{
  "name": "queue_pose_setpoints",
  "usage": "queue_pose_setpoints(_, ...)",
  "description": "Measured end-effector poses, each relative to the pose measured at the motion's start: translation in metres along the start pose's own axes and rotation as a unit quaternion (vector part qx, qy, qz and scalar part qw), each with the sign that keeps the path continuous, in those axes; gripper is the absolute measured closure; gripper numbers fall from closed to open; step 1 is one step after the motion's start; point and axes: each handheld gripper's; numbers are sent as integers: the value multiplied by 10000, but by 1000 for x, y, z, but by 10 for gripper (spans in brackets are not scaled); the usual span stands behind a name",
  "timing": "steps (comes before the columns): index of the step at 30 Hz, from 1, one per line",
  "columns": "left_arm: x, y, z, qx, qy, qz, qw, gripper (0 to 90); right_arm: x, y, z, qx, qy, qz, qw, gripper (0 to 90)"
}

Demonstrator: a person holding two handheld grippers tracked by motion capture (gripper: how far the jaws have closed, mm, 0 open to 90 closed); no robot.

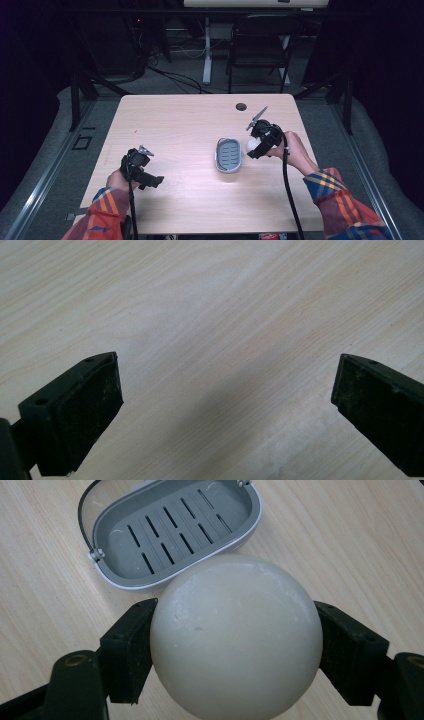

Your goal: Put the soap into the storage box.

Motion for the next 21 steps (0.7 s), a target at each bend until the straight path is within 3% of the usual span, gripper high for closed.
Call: queue_pose_setpoints(21,2,2,-1,-12,-11,-144,9999,3,-6,25,-6,42,50,167,9998,238)
Point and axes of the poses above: each handheld gripper's, and its own axes: z roughly backward along the jaws, y roughly out of its top, x roughly to its right, and after that the axes turned 9 degrees about x, right-handed
